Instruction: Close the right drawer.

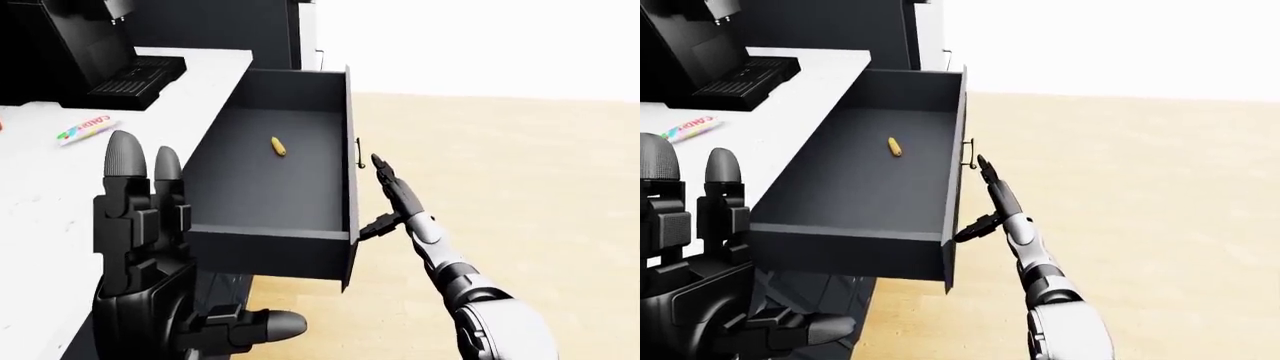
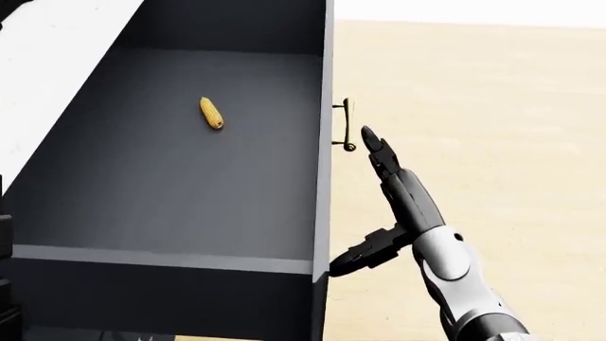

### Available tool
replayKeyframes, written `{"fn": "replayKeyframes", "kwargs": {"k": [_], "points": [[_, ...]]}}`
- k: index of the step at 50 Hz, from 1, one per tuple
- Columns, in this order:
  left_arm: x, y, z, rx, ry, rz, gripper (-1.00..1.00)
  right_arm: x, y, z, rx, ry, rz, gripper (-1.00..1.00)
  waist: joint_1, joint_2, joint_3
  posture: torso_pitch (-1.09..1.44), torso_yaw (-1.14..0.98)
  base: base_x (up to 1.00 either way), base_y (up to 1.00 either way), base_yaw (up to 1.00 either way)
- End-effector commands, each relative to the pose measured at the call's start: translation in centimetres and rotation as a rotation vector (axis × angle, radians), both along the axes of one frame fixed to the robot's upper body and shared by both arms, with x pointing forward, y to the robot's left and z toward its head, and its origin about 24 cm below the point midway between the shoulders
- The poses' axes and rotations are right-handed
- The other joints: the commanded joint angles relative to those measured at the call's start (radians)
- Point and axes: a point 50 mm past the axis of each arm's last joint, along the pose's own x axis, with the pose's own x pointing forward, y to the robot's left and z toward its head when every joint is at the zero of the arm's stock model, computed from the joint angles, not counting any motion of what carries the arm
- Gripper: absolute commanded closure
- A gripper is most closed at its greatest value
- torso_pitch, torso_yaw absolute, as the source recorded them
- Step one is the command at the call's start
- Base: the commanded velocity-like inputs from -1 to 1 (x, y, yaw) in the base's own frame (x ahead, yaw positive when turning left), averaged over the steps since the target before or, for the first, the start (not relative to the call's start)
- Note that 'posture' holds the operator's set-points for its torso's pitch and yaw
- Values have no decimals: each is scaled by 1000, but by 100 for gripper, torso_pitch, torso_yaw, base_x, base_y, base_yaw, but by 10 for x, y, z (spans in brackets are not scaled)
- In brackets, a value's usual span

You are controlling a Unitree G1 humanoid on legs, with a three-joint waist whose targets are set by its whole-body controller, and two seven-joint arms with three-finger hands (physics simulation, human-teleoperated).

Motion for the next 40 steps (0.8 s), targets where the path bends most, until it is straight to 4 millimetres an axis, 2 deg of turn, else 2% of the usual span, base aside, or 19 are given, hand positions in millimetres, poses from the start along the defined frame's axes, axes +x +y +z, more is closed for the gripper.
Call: {"fn": "replayKeyframes", "kwargs": {"k": [1,19,32,40], "points": [[-6,0,9,1,-66,-3,-100,13,16,38,55,-170,55,-100,9,-1,-27,0,0,0,0,0],[-6,0,10,-2,-65,-3,-100,13,38,38,51,-163,110,-100,8,1,-27,0,0,0,0,0],[-6,0,9,-2,-64,-4,-100,17,58,49,49,-172,161,-100,10,1,-26,0,0,0,0,0],[-6,0,9,-2,-64,-4,-100,16,65,49,42,-170,183,-100,11,3,-25,0,0,0,0,0]]}}
